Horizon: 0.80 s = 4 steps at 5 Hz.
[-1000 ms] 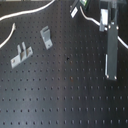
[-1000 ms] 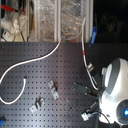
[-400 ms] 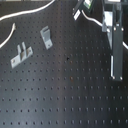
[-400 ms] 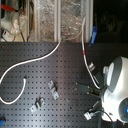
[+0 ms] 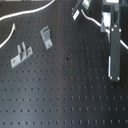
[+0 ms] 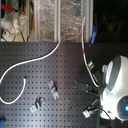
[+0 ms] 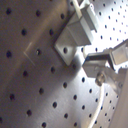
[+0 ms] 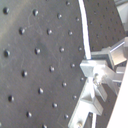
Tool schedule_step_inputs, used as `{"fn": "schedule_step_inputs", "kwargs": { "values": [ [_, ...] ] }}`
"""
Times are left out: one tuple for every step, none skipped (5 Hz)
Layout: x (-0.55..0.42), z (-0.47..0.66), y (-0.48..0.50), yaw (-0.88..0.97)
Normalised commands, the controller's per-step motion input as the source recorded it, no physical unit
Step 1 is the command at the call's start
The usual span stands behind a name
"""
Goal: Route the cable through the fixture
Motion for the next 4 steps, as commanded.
{"fn": "schedule_step_inputs", "kwargs": {
  "values": [
    [0.011,0.00,-0.001,0.00],
    [-0.079,0.00,-0.013,0.00],
    [-0.363,0.04,0.085,0.00],
    [0.032,0.00,0.122,0.05]
  ]
}}
